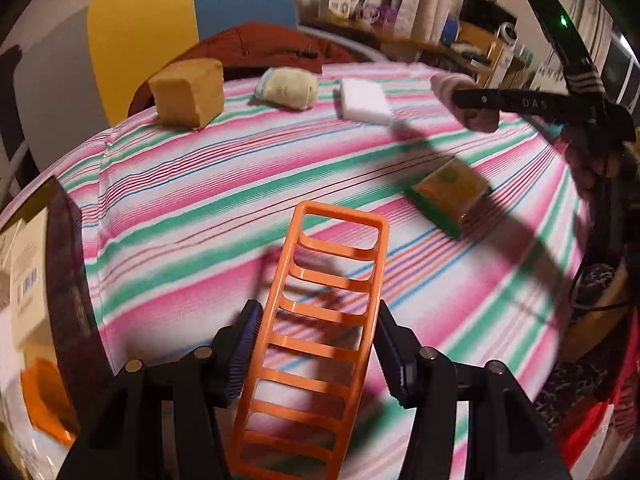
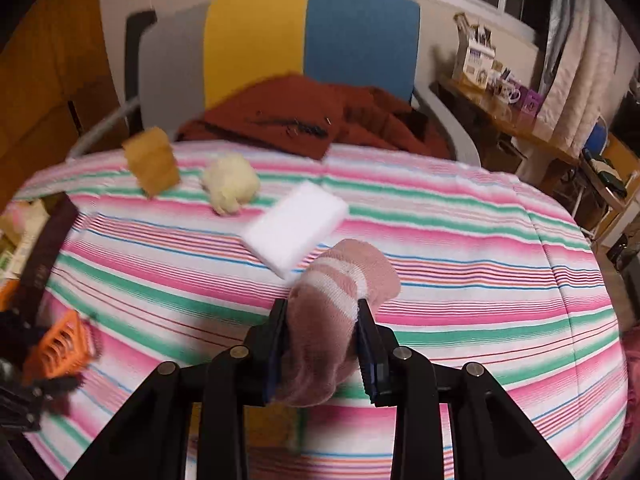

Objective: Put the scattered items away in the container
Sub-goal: 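Carry the orange rack and pink sock over the gold tray with both grippers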

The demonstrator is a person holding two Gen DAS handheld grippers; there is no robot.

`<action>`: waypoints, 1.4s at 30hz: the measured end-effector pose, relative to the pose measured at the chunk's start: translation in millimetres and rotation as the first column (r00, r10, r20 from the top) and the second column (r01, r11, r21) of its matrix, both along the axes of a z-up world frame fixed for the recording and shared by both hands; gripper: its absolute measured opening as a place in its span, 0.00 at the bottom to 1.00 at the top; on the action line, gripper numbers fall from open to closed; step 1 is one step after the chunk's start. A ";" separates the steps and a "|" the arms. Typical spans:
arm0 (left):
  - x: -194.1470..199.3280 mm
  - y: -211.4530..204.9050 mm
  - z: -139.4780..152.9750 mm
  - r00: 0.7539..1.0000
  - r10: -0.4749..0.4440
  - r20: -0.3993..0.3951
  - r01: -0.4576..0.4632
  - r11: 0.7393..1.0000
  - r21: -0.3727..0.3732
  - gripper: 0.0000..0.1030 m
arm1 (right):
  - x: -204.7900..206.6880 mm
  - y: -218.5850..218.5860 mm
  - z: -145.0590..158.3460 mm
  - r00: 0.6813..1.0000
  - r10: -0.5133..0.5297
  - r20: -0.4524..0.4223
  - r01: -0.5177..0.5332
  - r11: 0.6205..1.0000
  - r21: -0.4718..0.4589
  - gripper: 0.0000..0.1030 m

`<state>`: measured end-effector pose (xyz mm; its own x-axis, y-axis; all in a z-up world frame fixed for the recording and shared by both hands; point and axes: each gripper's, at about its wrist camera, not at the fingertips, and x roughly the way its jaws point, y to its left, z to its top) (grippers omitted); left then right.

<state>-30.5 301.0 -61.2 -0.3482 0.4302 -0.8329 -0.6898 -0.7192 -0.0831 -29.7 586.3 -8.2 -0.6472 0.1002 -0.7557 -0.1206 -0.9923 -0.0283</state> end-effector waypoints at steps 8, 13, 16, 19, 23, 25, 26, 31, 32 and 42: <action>32.0 -29.3 21.2 0.993 0.003 -0.116 0.008 0.996 0.092 0.54 | 33.2 -63.7 5.3 0.990 0.043 -0.133 -0.058 0.992 -0.113 0.32; 44.4 -61.1 33.4 0.986 0.038 -0.164 -0.013 0.989 0.147 0.54 | 39.5 -106.5 -9.5 0.984 0.052 -0.173 -0.088 0.974 -0.209 0.32; 47.1 -89.7 41.1 0.980 0.088 -0.181 -0.055 0.981 0.184 0.54 | 37.7 -136.4 -9.9 0.977 0.100 -0.189 -0.144 0.962 -0.230 0.32; 48.9 -123.4 51.2 0.965 0.162 -0.207 -0.116 0.969 0.219 0.54 | 34.2 -170.7 -5.7 0.963 0.166 -0.211 -0.215 0.947 -0.239 0.32; 46.1 -171.7 60.6 0.936 0.271 -0.225 -0.209 0.941 0.266 0.54 | 26.6 -218.1 4.5 0.936 0.251 -0.246 -0.308 0.922 -0.235 0.32; 44.2 -194.2 60.9 0.918 0.318 -0.237 -0.251 0.928 0.274 0.54 | 22.7 -240.1 10.1 0.921 0.284 -0.267 -0.348 0.907 -0.237 0.32; 43.3 -204.6 60.0 0.910 0.339 -0.240 -0.271 0.922 0.275 0.54 | 20.3 -251.3 13.2 0.912 0.301 -0.277 -0.370 0.897 -0.241 0.32; 34.4 -243.4 44.9 0.881 0.413 -0.230 -0.353 0.899 0.260 0.54 | 7.8 -300.3 23.6 0.875 0.378 -0.302 -0.453 0.859 -0.239 0.32; 31.7 -248.5 40.5 0.878 0.424 -0.223 -0.366 0.894 0.257 0.54 | 4.3 -310.8 24.7 0.868 0.393 -0.303 -0.468 0.851 -0.237 0.32; -1.0 -275.8 9.6 0.855 0.489 -0.174 -0.448 0.865 0.227 0.49 | -50.9 -395.6 8.3 0.842 0.492 -0.220 -0.532 0.825 -0.190 0.32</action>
<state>-31.5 25.2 -51.7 -0.7081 0.2981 -0.6401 -0.2889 -0.9495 -0.1226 -80.6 190.8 0.1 -0.6647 -0.4458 -0.5995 0.4241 -0.8858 0.1884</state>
